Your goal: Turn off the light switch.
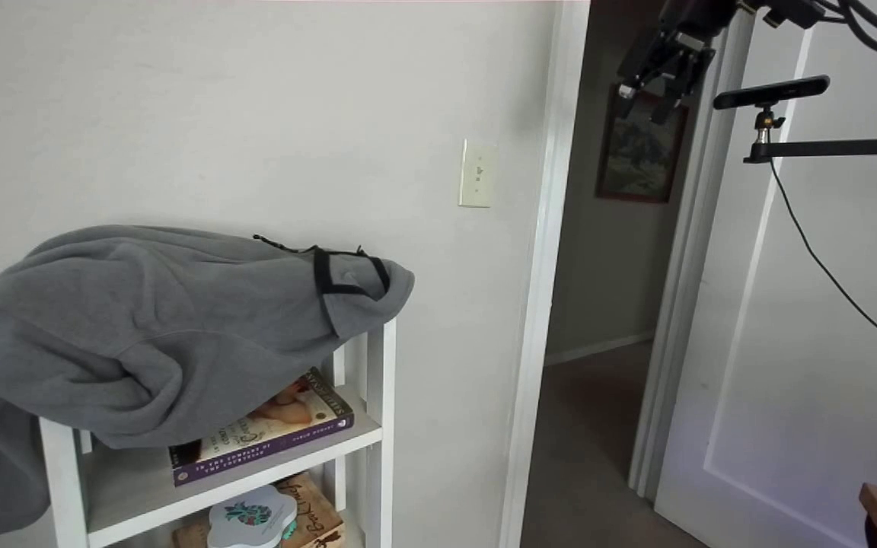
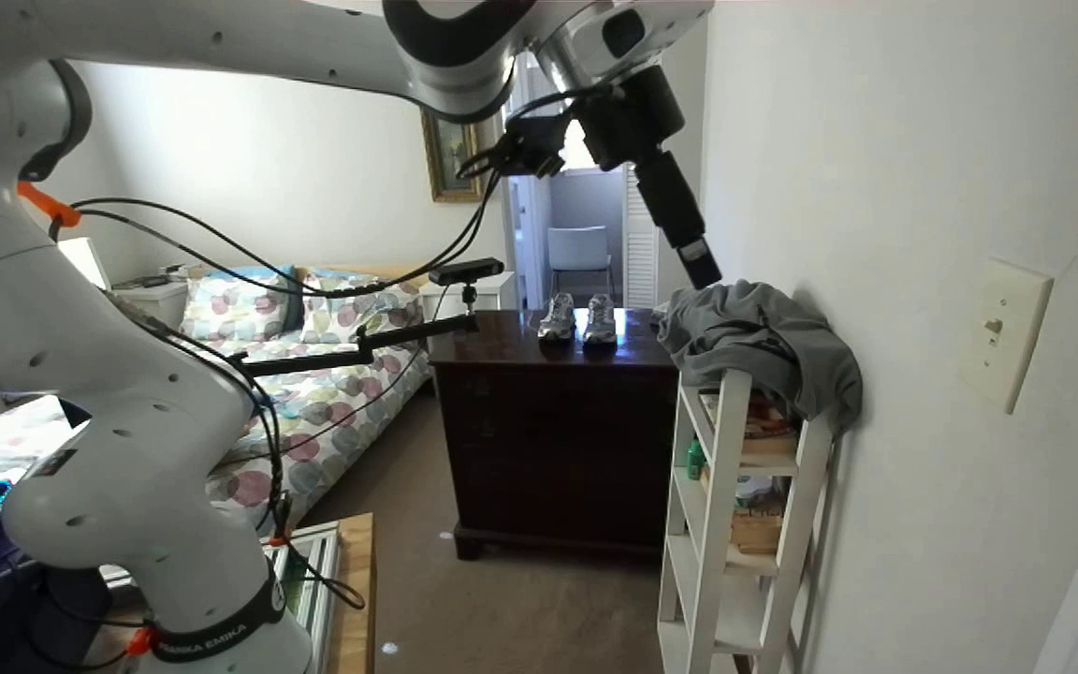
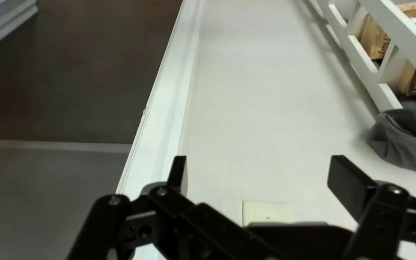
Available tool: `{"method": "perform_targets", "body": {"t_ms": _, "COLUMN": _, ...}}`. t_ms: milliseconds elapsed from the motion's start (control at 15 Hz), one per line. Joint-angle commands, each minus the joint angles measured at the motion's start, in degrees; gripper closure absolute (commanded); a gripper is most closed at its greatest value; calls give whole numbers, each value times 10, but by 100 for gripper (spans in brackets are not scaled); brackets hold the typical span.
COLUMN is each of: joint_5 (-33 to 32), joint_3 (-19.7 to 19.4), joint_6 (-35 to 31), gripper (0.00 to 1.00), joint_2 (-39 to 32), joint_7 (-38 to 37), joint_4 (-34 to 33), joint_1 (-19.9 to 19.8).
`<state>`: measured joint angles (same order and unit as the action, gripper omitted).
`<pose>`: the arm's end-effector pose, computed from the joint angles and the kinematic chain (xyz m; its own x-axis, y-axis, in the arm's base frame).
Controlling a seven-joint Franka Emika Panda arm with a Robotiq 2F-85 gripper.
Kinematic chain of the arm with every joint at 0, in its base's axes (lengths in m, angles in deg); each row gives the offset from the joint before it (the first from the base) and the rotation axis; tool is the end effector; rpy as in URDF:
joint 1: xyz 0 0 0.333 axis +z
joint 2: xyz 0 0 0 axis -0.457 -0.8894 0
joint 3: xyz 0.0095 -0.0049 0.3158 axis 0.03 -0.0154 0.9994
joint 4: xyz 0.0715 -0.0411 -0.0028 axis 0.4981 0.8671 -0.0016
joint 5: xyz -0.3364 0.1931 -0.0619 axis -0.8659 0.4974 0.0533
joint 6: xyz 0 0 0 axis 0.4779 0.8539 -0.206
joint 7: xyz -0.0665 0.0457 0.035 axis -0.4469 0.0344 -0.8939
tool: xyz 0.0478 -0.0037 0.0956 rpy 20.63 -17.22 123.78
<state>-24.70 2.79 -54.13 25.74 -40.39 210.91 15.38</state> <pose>0.4534 -0.1032 0.6234 0.8056 -0.3744 0.4591 -0.4553 -0.8871 0.0754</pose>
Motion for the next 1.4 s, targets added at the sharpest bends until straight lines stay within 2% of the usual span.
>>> {"method": "perform_targets", "body": {"t_ms": 0, "joint_5": -21, "joint_3": 4, "joint_6": -14, "gripper": 0, "joint_2": -65, "joint_7": -14, "joint_4": -79, "joint_1": 0}}
{"method": "perform_targets", "body": {"t_ms": 333, "joint_5": -42, "joint_3": 0, "joint_6": -43, "gripper": 0, "joint_2": -137, "joint_7": -26, "joint_4": -154, "joint_1": 3}}
{"method": "perform_targets", "body": {"t_ms": 467, "joint_5": -41, "joint_3": -6, "joint_6": -32, "gripper": 0, "joint_2": -154, "joint_7": -24, "joint_4": -173, "joint_1": 9}}
{"method": "perform_targets", "body": {"t_ms": 533, "joint_5": -28, "joint_3": -13, "joint_6": -37, "gripper": 0, "joint_2": -128, "joint_7": -9, "joint_4": -142, "joint_1": 13}}
{"method": "perform_targets", "body": {"t_ms": 1067, "joint_5": -28, "joint_3": -15, "joint_6": -38, "gripper": 0, "joint_2": -150, "joint_7": -9, "joint_4": -164, "joint_1": 16}}
{"method": "perform_targets", "body": {"t_ms": 1333, "joint_5": -48, "joint_3": -20, "joint_6": -78, "gripper": 0, "joint_2": -169, "joint_7": -26, "joint_4": -165, "joint_1": 12}}
